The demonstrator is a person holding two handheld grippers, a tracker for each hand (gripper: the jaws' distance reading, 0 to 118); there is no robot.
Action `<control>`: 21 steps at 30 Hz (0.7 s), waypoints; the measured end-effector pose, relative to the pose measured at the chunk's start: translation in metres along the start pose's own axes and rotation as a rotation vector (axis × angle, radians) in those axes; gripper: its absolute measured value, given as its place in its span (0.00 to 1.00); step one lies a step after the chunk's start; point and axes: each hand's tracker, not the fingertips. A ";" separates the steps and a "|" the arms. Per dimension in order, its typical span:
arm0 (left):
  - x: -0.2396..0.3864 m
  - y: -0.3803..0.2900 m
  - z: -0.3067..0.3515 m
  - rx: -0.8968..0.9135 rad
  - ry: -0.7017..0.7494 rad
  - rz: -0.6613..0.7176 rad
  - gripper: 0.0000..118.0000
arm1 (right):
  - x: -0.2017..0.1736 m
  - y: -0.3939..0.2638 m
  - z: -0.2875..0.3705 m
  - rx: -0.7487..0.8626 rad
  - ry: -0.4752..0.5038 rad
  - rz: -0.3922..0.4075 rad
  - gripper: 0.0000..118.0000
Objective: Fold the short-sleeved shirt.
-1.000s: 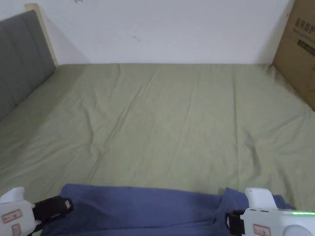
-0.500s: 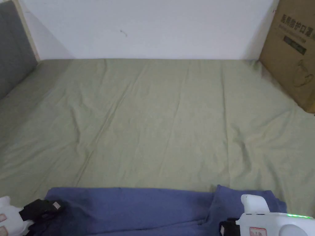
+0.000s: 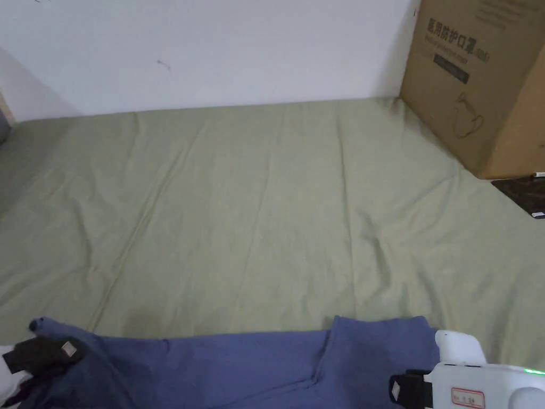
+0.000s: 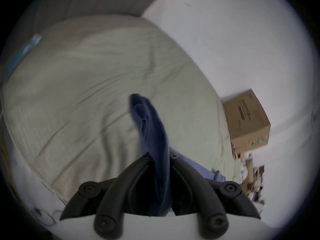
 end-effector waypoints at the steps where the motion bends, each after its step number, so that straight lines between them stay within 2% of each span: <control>1: 0.022 -0.003 0.001 0.002 -0.024 -0.061 0.09 | 0.003 -0.001 0.003 0.008 -0.002 -0.006 0.00; 5: 0.099 -0.033 -0.020 -0.084 -0.146 -0.238 0.09 | 0.018 -0.006 0.011 0.046 -0.008 -0.060 0.00; 10: 0.155 -0.093 -0.085 -0.221 -0.134 -0.390 0.12 | 0.038 -0.013 0.019 0.065 -0.007 -0.126 0.00; 11: 0.160 -0.106 -0.100 -0.266 -0.133 -0.404 0.17 | 0.042 -0.014 0.021 0.064 -0.011 -0.128 0.00; 12: 0.163 -0.119 -0.114 -0.324 -0.136 -0.406 0.27 | 0.045 -0.016 0.022 0.062 -0.018 -0.130 0.00; 13: 0.160 -0.127 -0.129 -0.370 -0.146 -0.423 0.50 | 0.048 -0.017 0.024 0.062 -0.026 -0.131 0.00; 15: 0.159 -0.144 -0.154 -0.433 -0.152 -0.430 0.64 | 0.056 -0.019 0.025 0.058 -0.038 -0.142 0.00; 17: 0.161 -0.152 -0.160 -0.464 -0.065 -0.411 0.77 | 0.063 -0.021 0.027 0.057 -0.046 -0.159 0.00; 21: 0.163 -0.131 -0.134 -0.377 -0.187 -0.387 0.74 | 0.068 -0.022 0.033 0.072 -0.044 -0.179 0.00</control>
